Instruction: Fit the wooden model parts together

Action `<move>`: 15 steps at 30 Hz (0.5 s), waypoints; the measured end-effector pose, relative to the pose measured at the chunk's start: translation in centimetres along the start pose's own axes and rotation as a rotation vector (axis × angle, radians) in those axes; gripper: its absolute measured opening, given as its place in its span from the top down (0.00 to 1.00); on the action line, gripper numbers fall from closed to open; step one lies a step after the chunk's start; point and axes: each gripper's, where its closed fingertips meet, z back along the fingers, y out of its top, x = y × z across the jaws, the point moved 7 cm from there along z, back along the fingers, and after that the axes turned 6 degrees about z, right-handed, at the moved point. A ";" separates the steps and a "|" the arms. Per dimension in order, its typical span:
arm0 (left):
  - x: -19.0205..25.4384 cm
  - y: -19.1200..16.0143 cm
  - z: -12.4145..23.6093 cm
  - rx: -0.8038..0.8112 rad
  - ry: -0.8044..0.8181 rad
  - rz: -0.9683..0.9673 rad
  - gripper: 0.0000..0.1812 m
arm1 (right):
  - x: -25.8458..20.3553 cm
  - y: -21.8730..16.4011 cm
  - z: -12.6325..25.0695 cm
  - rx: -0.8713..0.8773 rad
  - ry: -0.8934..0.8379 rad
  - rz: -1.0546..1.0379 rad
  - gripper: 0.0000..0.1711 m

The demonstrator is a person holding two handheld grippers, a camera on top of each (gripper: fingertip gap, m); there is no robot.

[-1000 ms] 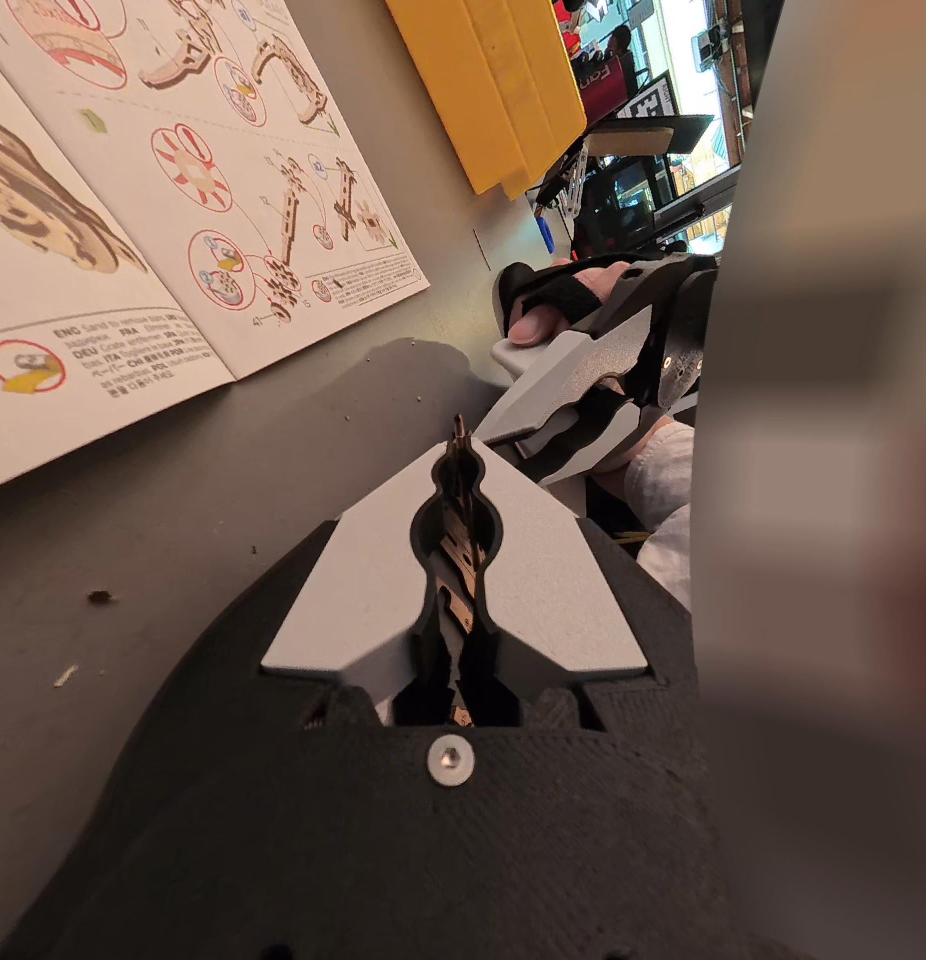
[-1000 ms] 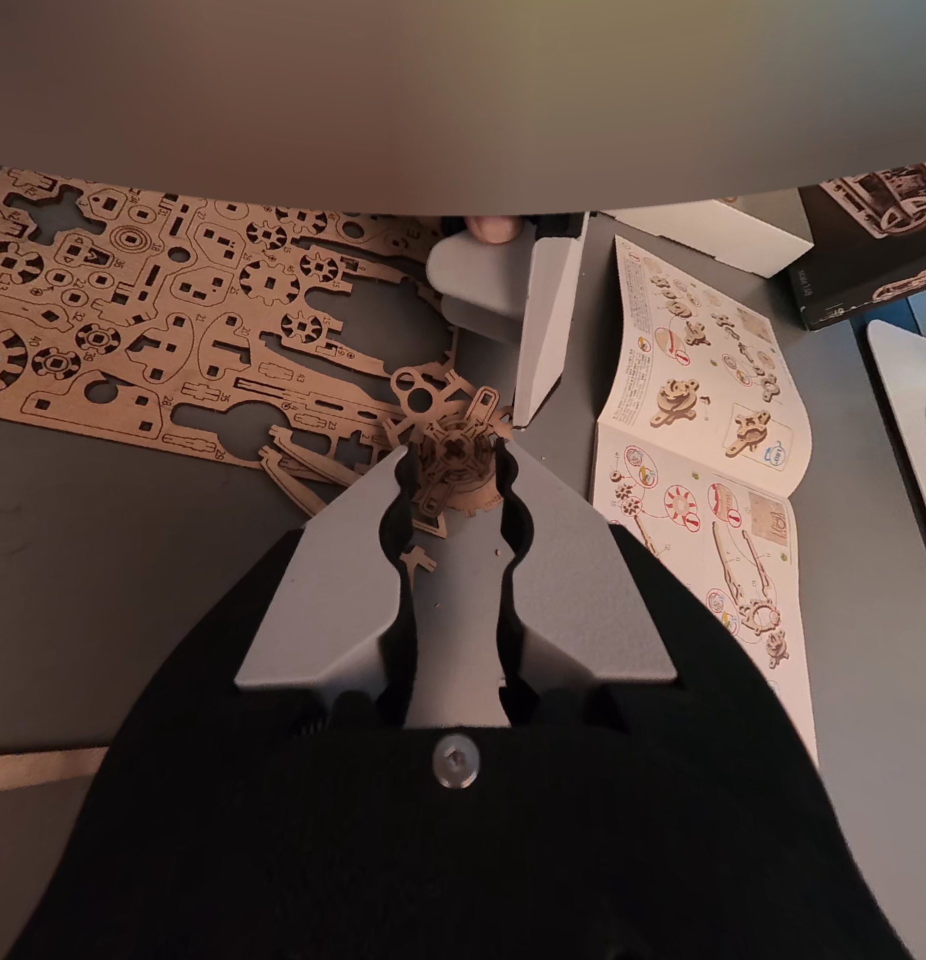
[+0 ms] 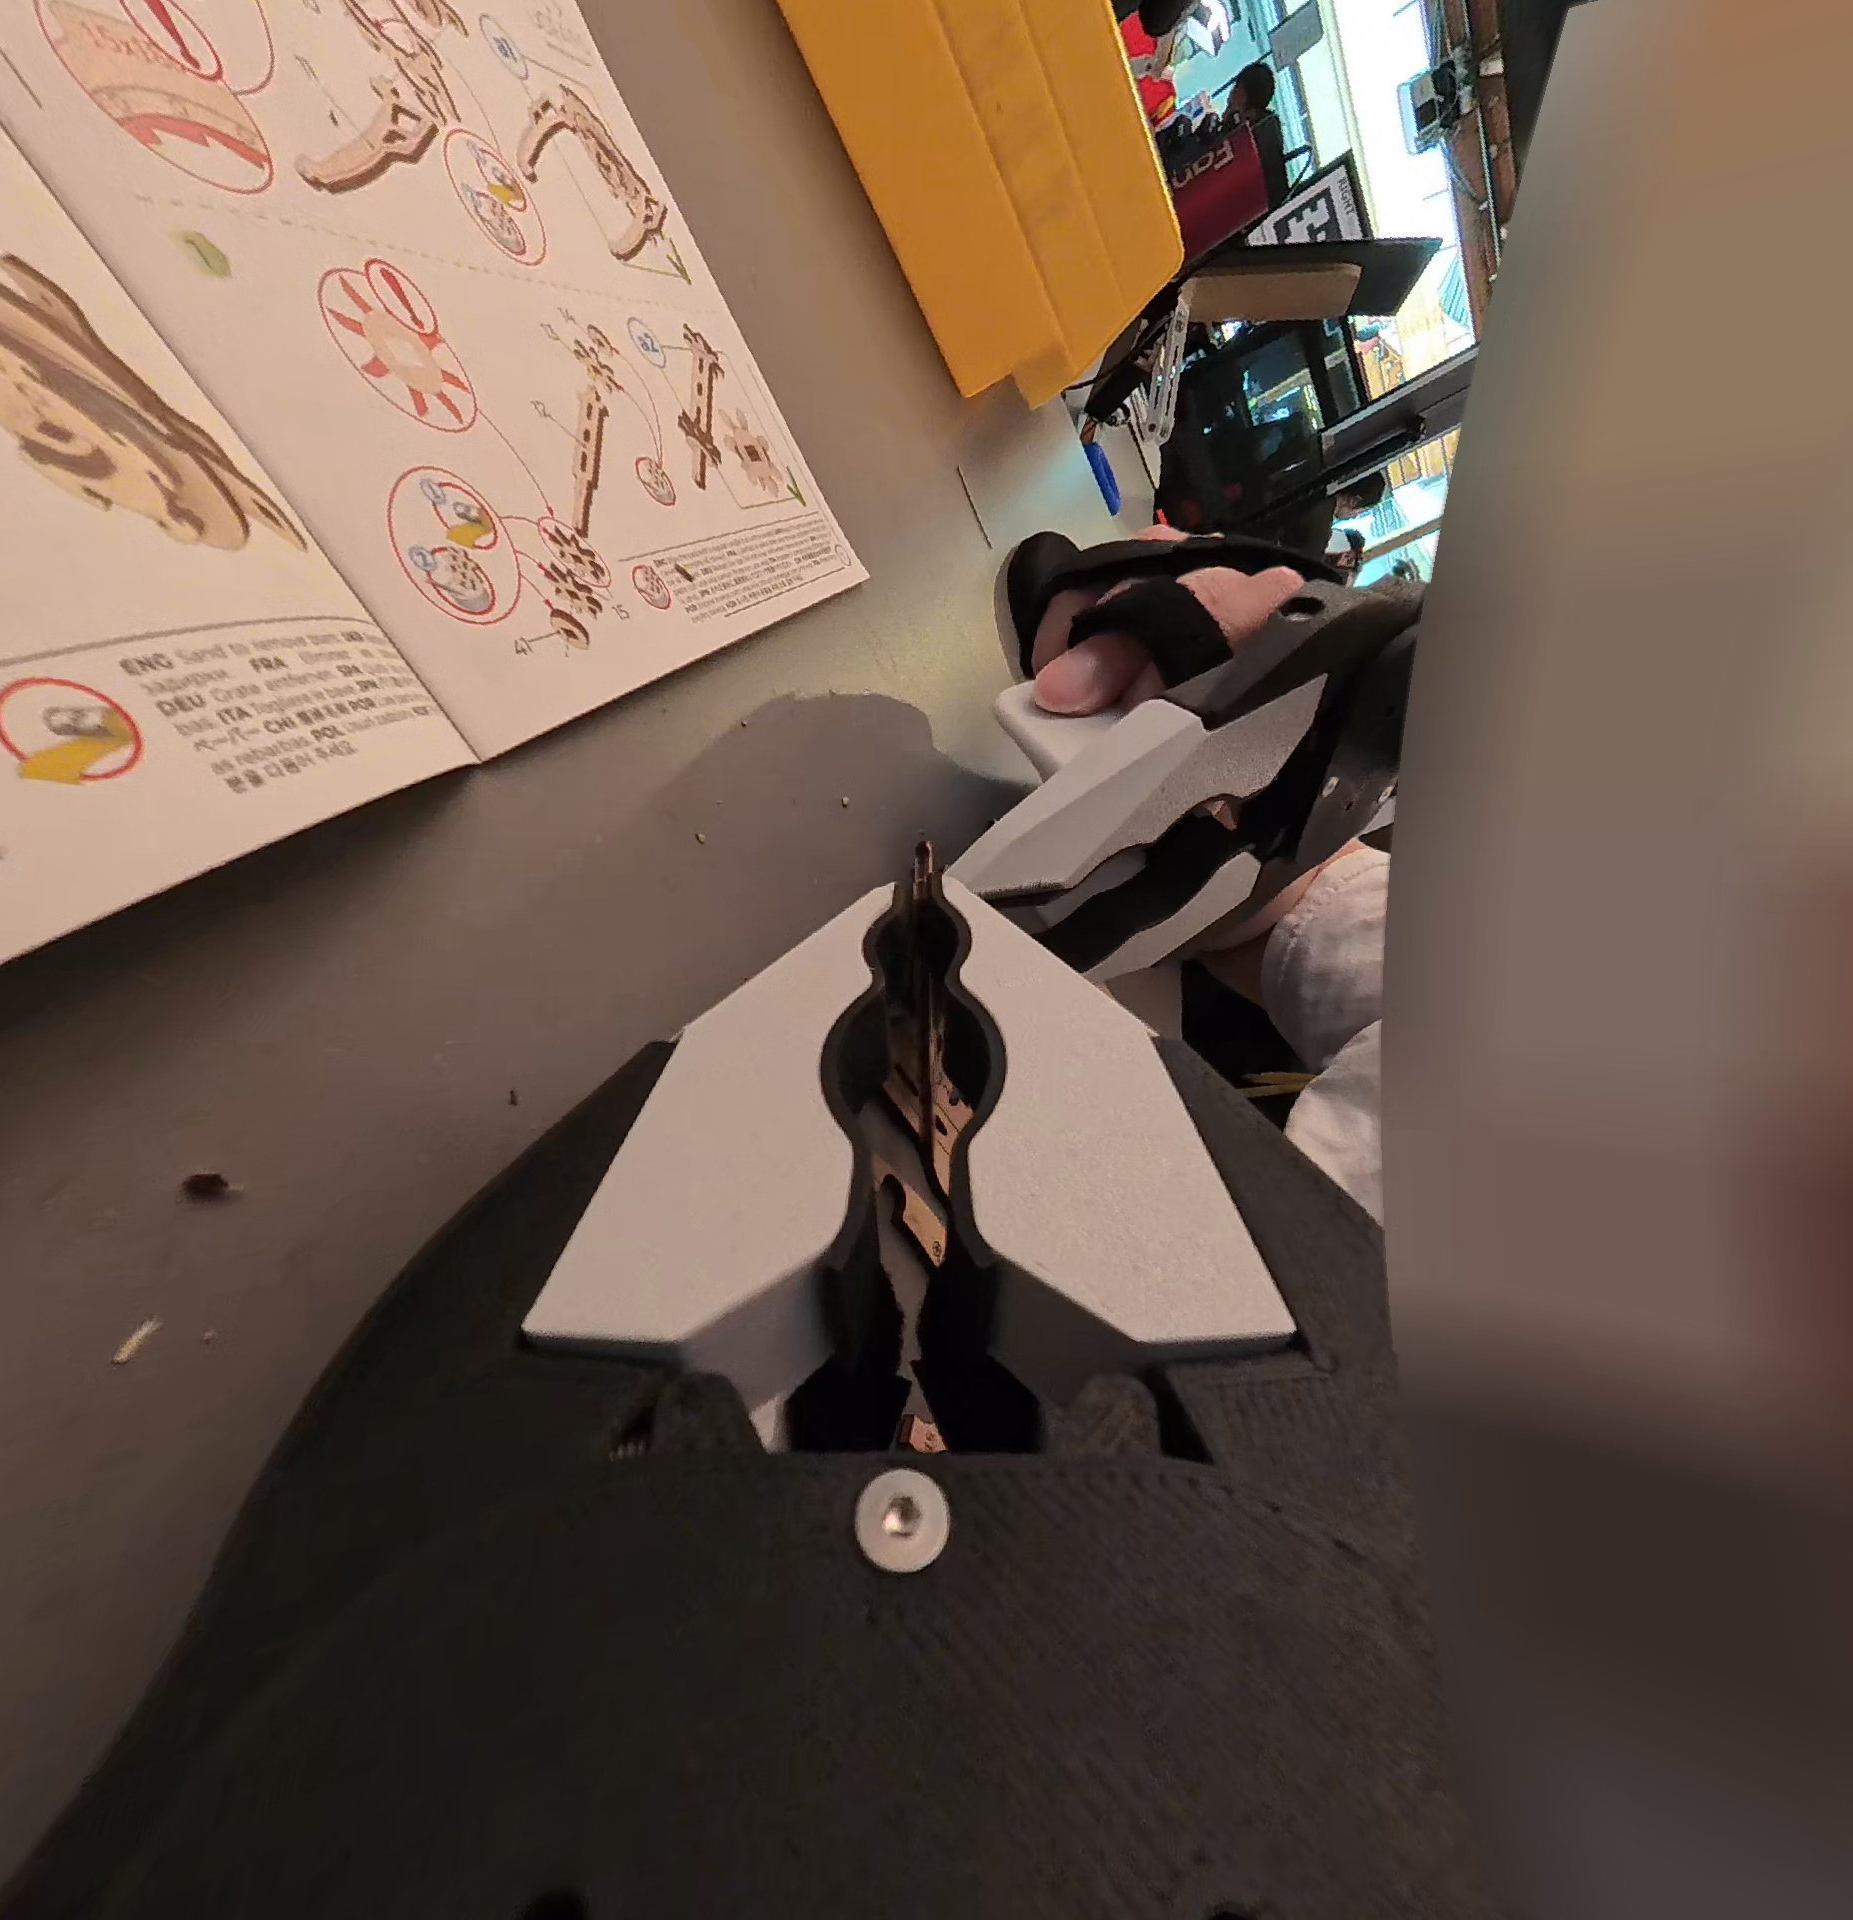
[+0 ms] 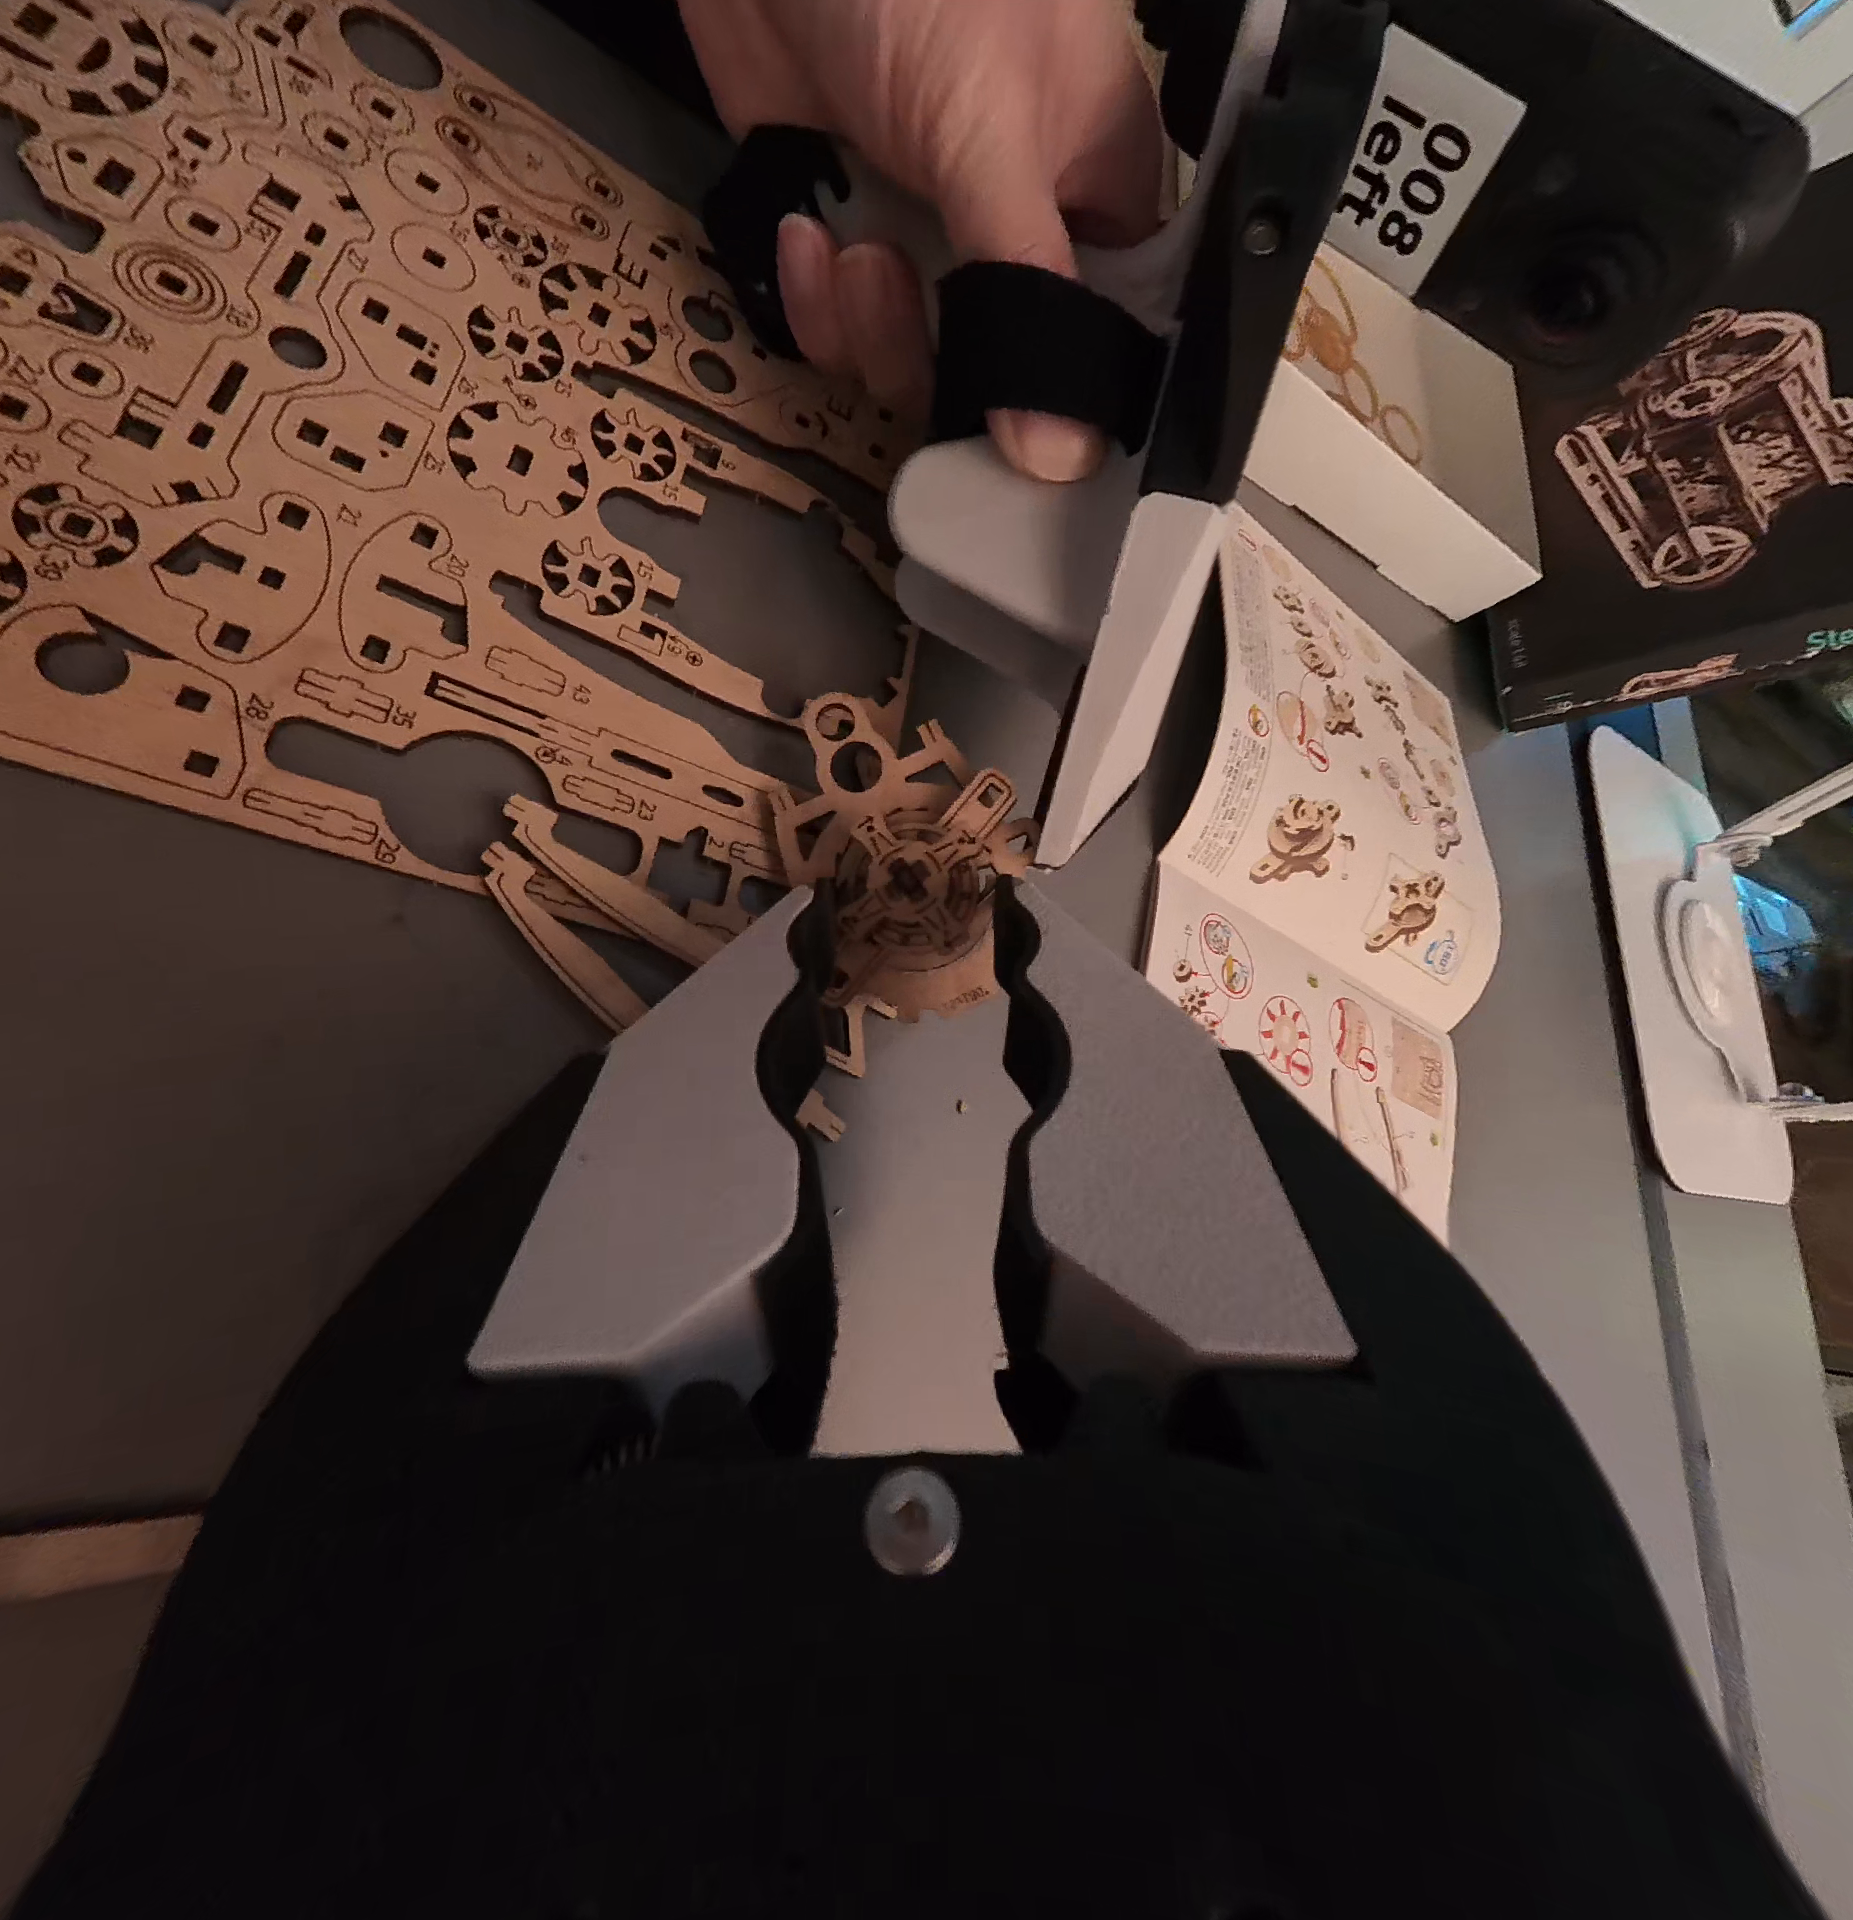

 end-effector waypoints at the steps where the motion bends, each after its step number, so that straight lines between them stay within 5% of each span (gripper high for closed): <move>1: 0.0 0.0 0.0 0.000 -0.002 0.003 1.00 | 0.0 0.0 0.0 -0.007 -0.001 0.000 0.83; 15: -0.1 -0.1 -0.2 0.010 0.001 0.032 1.00 | -0.1 0.1 0.0 -0.030 0.017 0.011 0.83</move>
